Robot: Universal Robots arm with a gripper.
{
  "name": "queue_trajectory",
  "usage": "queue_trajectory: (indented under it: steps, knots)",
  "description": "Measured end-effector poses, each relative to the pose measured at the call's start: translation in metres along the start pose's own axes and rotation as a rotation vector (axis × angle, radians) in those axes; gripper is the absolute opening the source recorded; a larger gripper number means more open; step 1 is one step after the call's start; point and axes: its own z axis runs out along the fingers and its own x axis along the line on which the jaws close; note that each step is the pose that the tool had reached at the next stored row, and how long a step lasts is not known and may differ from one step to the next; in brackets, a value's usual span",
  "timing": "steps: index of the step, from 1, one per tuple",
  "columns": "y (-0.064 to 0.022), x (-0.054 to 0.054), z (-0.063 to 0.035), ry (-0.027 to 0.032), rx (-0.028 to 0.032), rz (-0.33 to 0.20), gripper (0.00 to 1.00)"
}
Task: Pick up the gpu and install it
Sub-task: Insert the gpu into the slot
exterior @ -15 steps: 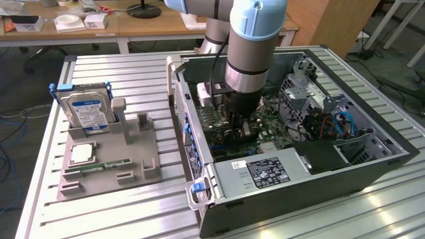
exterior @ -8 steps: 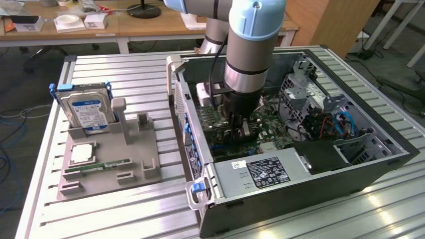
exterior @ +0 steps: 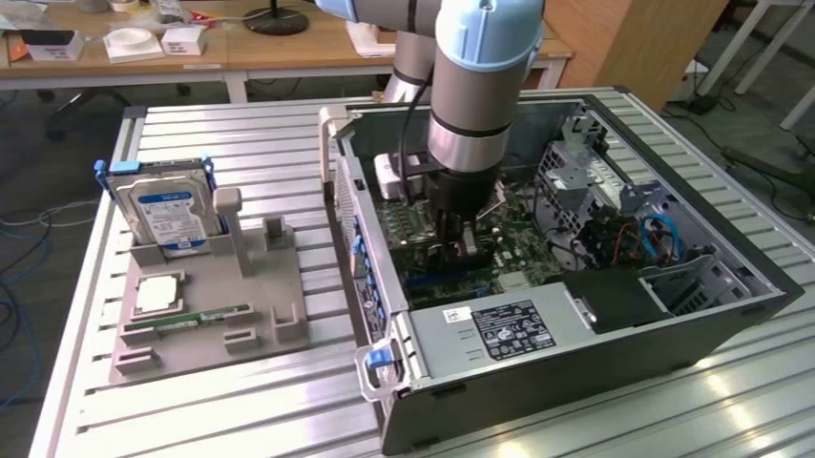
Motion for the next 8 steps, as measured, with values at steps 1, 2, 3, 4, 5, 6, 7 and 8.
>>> queue_trajectory:
  steps: [1,2,3,4,5,6,7,8]
  knots:
    - [0.0004,0.0000,0.0000,0.0000,0.0012,0.000,0.27]
    - [0.0009,0.0000,0.0000,-0.0003,0.0025,0.000,0.27]
    - [0.0013,0.0000,0.0000,-0.0005,0.0033,0.000,0.27]
    - [0.0015,0.0002,0.0000,-0.0006,0.0036,0.000,0.27]
    - [0.0017,0.0005,0.0002,-0.0008,0.0037,0.000,0.27]
    - [0.0022,0.0006,0.0010,-0.0001,0.0035,0.000,0.27]
    - [0.0028,0.0008,0.0023,0.0006,0.0033,0.000,0.27]
    - [0.0031,0.0010,0.0036,0.0009,0.0031,0.000,0.27]
